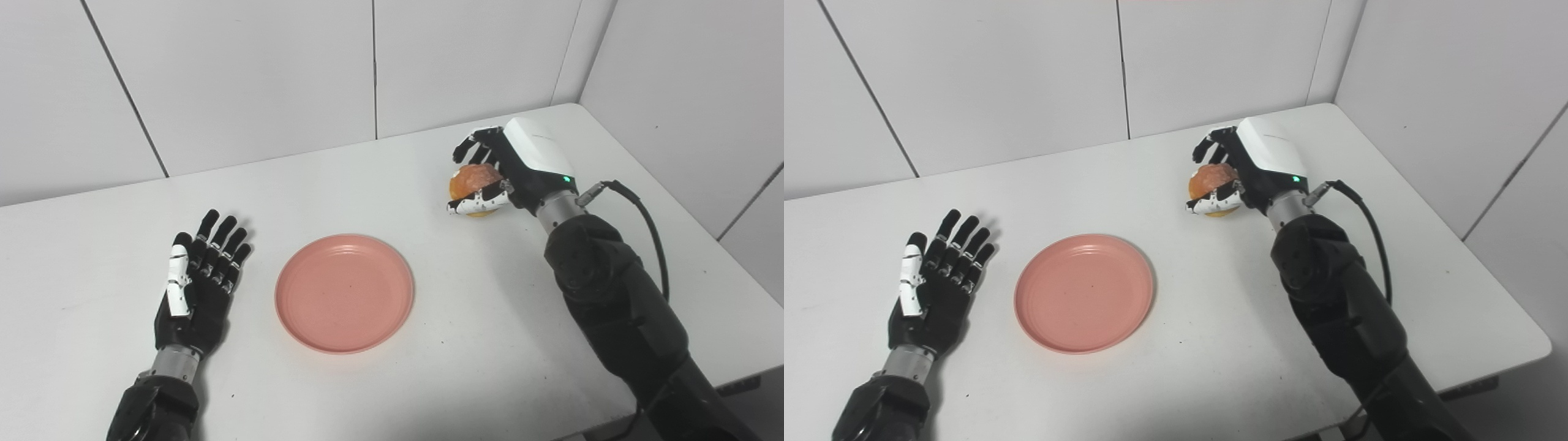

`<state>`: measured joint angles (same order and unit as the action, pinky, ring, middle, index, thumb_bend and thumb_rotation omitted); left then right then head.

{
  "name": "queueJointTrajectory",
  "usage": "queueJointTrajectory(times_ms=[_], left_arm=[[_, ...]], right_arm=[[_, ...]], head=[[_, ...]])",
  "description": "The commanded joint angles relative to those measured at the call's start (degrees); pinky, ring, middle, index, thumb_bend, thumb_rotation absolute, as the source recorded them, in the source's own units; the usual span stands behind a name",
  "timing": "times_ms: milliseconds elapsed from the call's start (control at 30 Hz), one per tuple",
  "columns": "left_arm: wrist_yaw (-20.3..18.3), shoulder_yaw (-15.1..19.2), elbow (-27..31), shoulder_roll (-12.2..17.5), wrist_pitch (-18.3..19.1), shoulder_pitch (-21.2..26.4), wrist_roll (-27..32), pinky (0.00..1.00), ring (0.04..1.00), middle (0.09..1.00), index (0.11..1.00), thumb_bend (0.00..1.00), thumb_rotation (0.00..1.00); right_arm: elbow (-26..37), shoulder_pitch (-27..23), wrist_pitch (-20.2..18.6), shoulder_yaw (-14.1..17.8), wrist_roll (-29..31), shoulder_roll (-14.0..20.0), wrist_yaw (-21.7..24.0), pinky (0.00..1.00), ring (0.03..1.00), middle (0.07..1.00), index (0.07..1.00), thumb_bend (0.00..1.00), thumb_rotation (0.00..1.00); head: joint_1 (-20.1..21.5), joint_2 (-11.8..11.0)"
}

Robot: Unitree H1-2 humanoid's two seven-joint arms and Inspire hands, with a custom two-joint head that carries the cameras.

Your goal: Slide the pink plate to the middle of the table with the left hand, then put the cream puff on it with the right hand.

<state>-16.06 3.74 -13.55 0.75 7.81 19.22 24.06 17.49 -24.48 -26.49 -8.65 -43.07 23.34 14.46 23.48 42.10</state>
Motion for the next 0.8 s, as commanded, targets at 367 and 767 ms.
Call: queueJointTrajectory(times_ms=[367,767], left_arm=[[7.12,-3.24,2.75,-3.88,6.74,-4.28,-5.13,0.94,0.935,0.938,0.927,0.39,1.00],[9.69,-4.21,2.96,-6.20,6.97,-3.78,-7.57,0.93,0.929,0.926,0.916,0.40,1.00]], right_arm=[[-3.77,-3.85,6.00,-7.32,-0.82,-6.43,-1.37,0.32,0.395,0.435,0.525,0.52,0.00],[-6.92,-4.05,7.98,-11.26,0.73,-10.95,-0.53,0.29,0.369,0.418,0.526,0.52,0.00]], head=[[-12.27,1.62],[-17.77,2.80]])
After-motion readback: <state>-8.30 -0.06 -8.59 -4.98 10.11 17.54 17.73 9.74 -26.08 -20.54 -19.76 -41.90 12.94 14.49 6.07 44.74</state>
